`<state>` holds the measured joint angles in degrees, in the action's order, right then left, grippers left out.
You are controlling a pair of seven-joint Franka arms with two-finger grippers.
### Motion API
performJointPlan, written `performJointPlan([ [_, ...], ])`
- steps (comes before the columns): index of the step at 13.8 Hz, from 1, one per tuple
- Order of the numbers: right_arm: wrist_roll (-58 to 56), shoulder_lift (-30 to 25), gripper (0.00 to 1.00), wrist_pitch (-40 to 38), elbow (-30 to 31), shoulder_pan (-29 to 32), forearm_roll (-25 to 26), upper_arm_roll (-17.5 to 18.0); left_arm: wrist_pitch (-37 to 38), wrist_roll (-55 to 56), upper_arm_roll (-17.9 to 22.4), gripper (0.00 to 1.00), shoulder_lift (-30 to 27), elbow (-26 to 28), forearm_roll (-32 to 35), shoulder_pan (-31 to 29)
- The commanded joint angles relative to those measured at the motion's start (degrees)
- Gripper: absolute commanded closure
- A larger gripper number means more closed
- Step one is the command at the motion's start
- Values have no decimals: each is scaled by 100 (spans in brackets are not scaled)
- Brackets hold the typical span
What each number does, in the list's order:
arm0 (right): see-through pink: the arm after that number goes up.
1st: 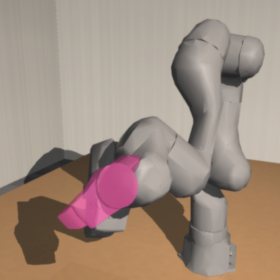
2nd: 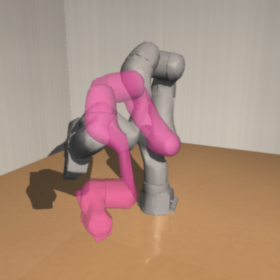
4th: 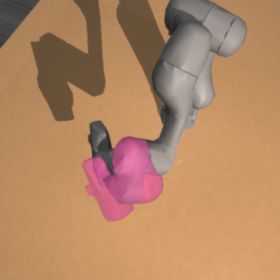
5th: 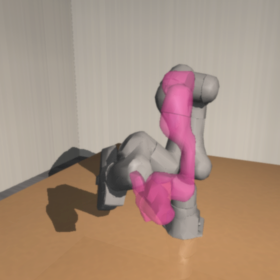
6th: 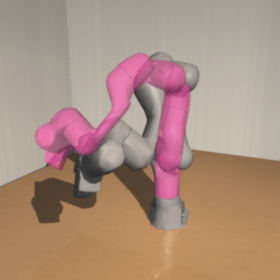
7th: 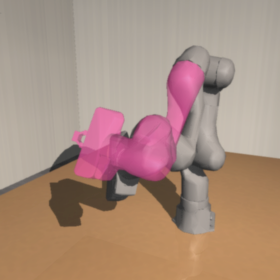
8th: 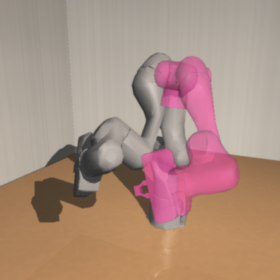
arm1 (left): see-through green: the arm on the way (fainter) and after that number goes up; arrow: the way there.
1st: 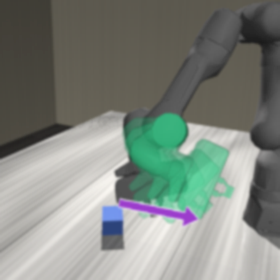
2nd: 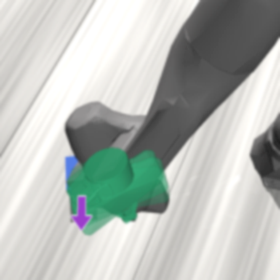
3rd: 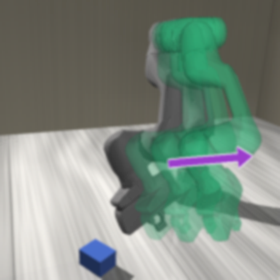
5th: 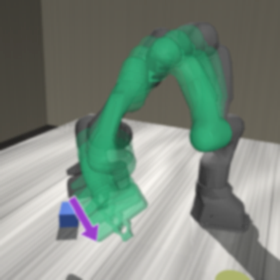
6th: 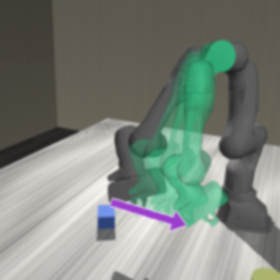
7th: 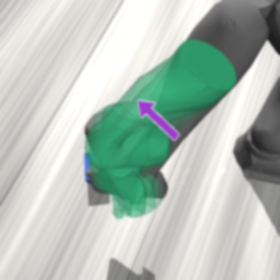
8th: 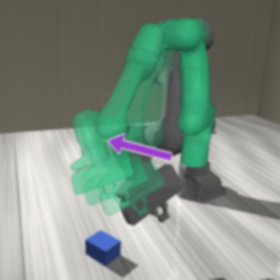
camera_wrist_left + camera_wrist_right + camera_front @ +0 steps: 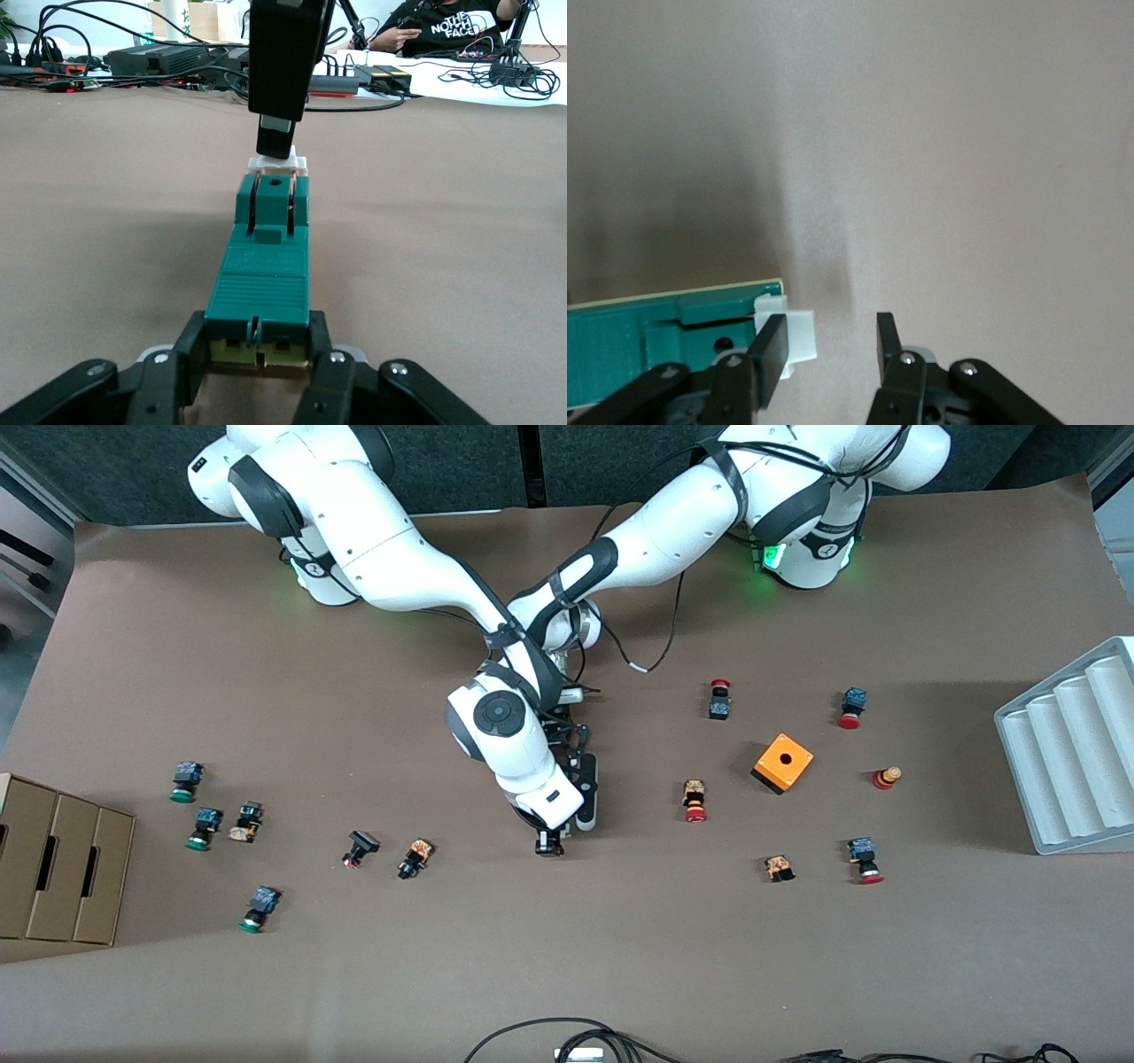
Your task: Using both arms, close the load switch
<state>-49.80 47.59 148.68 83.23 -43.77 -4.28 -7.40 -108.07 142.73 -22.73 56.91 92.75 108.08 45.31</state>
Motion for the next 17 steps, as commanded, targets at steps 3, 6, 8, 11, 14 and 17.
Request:
performJointPlan([
  [3, 14, 242, 52, 153, -219, 8, 173, -25, 5, 53, 49, 78, -40, -3, -33, 4],
  [6, 14, 286, 52, 205, -219, 26, 173, -25, 5, 53, 49, 78, -40, -11, -33, 4],
  [8, 14, 304, 52, 214, -219, 35, 173, -25, 5, 53, 49, 78, -31, -3, -33, 4],
  [11, 67, 260, 50, 214, -219, 17, 164, -25, 5, 53, 49, 78, -40, -3, -33, 4],
  [14, 172, 102, 1, 135, -211, 8, -11, -8, 5, 53, 49, 78, -31, -3, -33, 4],
  [17, 190, -213, 0, -346, -202, 17, -38, -16, 5, 53, 49, 78, -40, -3, -33, 4],
])
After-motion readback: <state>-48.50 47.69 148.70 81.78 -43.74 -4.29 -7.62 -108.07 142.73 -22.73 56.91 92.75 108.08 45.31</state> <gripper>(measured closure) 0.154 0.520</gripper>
